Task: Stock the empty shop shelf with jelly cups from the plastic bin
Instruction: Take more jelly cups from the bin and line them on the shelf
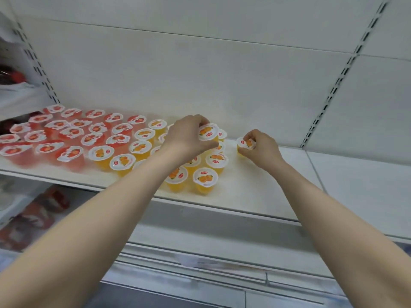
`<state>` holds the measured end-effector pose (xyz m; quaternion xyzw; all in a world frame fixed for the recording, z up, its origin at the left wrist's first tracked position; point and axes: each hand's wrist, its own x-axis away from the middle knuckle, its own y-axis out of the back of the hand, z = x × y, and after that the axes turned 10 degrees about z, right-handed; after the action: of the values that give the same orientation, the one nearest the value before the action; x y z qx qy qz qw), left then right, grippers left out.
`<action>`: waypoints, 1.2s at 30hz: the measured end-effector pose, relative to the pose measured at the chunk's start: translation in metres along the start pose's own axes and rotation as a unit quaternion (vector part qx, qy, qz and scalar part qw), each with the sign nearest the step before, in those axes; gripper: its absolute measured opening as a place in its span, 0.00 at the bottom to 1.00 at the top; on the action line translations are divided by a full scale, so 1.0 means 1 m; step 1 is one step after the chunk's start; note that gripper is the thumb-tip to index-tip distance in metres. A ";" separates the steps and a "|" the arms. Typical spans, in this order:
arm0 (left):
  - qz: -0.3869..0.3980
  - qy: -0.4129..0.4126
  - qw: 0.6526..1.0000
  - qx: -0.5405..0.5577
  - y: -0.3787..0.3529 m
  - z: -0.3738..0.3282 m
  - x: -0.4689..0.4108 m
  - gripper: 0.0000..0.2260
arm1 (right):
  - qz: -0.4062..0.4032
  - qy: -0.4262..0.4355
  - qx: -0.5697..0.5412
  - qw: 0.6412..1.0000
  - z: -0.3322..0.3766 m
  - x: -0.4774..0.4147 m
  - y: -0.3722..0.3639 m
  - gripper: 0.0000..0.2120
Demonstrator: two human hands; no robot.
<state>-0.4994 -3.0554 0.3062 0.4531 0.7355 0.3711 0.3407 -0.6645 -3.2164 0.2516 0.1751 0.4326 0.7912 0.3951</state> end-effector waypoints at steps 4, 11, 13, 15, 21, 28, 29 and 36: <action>-0.010 -0.002 1.000 0.008 -0.004 -0.001 -0.012 0.24 | 0.006 0.009 0.000 1.000 -0.004 -0.021 -0.004 0.15; -0.019 -0.024 1.000 -0.004 -0.010 -0.006 -0.030 0.24 | -0.006 0.022 0.004 1.000 -0.008 -0.046 -0.010 0.14; -0.019 -0.035 0.999 -0.008 -0.012 -0.009 -0.034 0.24 | -0.006 0.029 0.008 1.000 -0.010 -0.048 -0.010 0.14; -0.014 -0.048 0.999 -0.017 -0.015 -0.012 -0.037 0.24 | -0.002 0.044 0.025 0.999 -0.012 -0.047 -0.008 0.15; 0.027 -0.069 0.994 -0.082 -0.035 -0.025 -0.050 0.24 | 0.041 0.109 0.114 0.987 -0.026 -0.043 0.009 0.20; 0.065 -0.078 0.978 -0.182 -0.068 -0.034 -0.060 0.27 | -0.002 0.106 0.202 0.974 -0.039 -0.030 0.023 0.22; 0.070 -0.076 0.976 -0.192 -0.071 -0.034 -0.060 0.27 | -0.008 0.107 0.208 0.972 -0.040 -0.029 0.024 0.22; 0.081 -0.068 0.969 -0.222 -0.086 -0.035 -0.065 0.28 | -0.036 0.117 0.218 0.968 -0.039 -0.024 0.030 0.21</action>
<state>-0.5414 -3.1502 0.2607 0.4479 0.5708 0.5199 0.4509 -0.6877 -3.2651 0.2558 0.1477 0.6438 0.6779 0.3228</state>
